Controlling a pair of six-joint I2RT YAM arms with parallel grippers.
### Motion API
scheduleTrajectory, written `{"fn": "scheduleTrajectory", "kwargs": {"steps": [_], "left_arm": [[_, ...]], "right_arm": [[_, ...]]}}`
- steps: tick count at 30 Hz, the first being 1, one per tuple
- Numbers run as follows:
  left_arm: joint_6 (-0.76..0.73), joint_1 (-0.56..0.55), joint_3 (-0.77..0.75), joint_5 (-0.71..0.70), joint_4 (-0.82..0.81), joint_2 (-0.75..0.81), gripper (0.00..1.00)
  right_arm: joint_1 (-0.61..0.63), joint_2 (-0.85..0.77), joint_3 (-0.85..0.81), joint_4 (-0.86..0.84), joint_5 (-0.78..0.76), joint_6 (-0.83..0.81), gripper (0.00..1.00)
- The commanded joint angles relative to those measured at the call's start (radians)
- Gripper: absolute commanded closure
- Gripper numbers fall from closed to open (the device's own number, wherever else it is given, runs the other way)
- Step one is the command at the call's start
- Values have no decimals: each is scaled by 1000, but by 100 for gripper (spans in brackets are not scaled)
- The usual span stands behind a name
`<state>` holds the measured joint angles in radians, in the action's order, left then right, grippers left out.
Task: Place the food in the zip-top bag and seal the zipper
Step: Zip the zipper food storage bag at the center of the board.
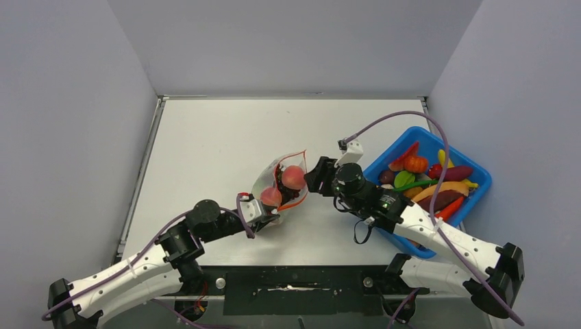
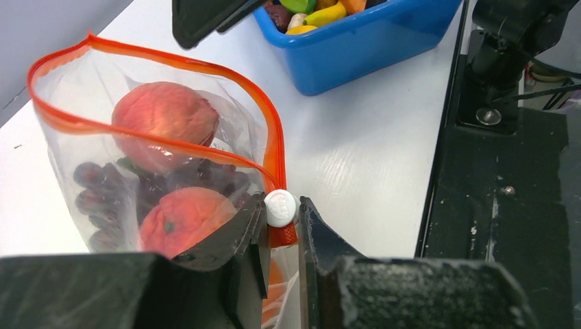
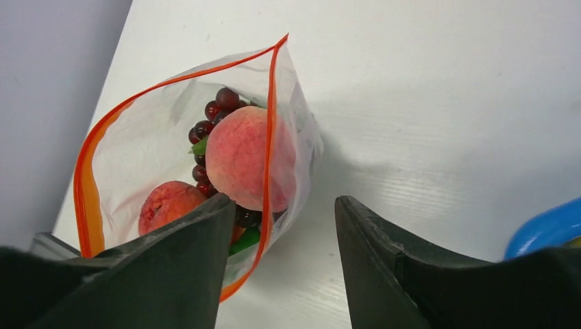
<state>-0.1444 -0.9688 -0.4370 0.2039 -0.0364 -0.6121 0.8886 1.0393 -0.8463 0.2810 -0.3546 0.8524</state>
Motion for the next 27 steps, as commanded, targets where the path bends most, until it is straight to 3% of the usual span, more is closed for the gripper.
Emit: {"fn": "scheduleTrajectory", "kwargs": {"steps": [1,7,11,17,22,27], "left_arm": [[66,-2,-103,39,-33,-1,100],[89,2,-167,53,23,-16,100],[99,7,-193,38,73,-24,100],[115,8,-168,56,68,15,100],[118,8,-146,59,86,53,100],[122,8,-141,46,112,79,100]], "right_arm": [[-3,-82,-104,60,-3,-385,40],[-2,-162,-98,-14,71,-759,38],[-1,-174,-91,-65,297,-996,39],[30,-80,-171,22,588,-1277,38],[50,-55,-145,23,868,-1536,36],[55,-10,-176,34,1011,-1668,32]]}}
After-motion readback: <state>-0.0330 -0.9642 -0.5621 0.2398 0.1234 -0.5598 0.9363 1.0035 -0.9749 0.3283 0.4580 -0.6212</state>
